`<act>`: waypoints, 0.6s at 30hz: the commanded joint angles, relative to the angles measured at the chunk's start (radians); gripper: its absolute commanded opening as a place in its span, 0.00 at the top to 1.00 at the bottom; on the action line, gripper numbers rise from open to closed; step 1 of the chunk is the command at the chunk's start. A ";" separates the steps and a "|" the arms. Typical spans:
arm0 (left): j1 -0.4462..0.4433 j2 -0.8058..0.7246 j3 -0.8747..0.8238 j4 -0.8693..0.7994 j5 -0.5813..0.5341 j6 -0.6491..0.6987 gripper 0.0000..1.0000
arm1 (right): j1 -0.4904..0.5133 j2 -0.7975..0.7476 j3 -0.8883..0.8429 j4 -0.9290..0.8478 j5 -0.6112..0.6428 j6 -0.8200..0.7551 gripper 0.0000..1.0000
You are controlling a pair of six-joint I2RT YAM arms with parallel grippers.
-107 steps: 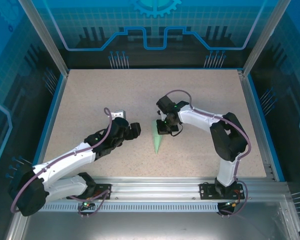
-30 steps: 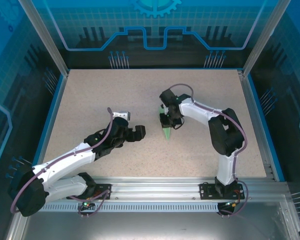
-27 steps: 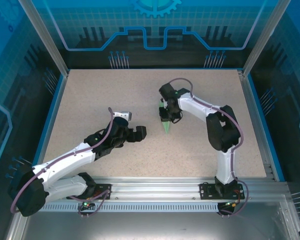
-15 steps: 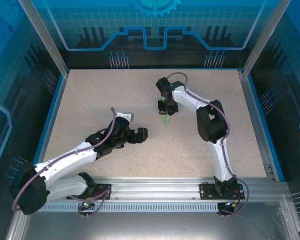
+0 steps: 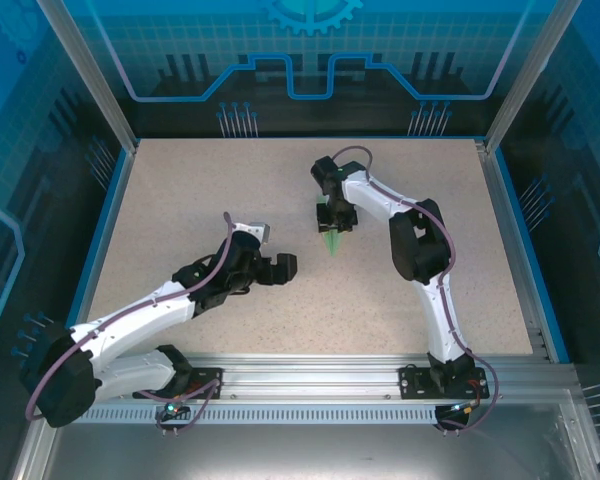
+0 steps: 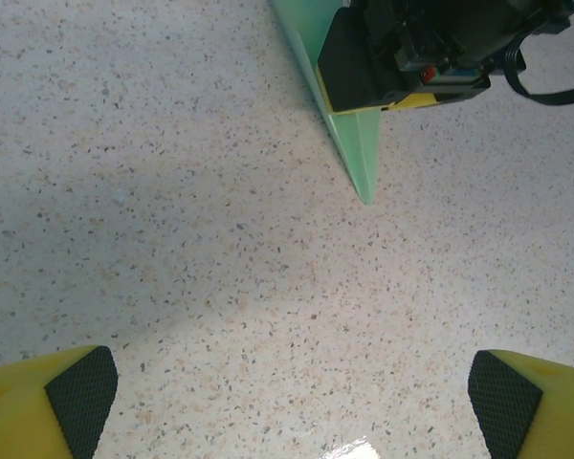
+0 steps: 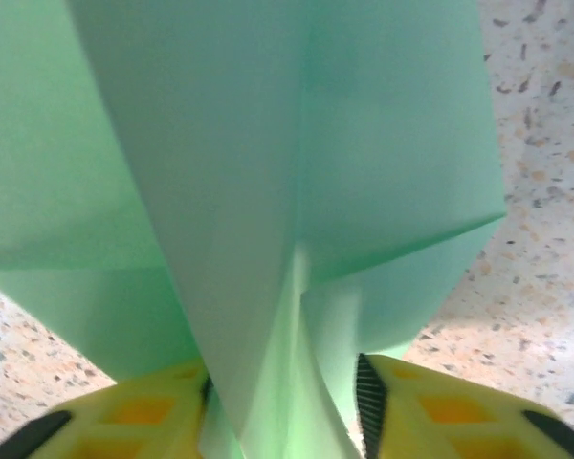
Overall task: Fold a paper plane with a square sheet of paper (fold left side to right side)
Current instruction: Turn over the paper plane at the center of the table, then reset both arms
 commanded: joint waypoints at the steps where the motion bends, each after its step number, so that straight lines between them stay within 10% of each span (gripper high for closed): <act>1: -0.001 -0.012 0.047 -0.019 0.014 0.016 0.01 | 0.004 -0.133 0.001 -0.056 0.020 -0.040 0.50; 12: 0.011 -0.024 0.085 -0.075 -0.306 0.032 0.02 | -0.023 -0.662 -0.436 0.144 0.193 -0.158 0.01; 18: 0.100 -0.075 0.031 0.043 -0.551 0.164 0.01 | -0.140 -0.957 -0.790 0.414 0.287 -0.219 0.01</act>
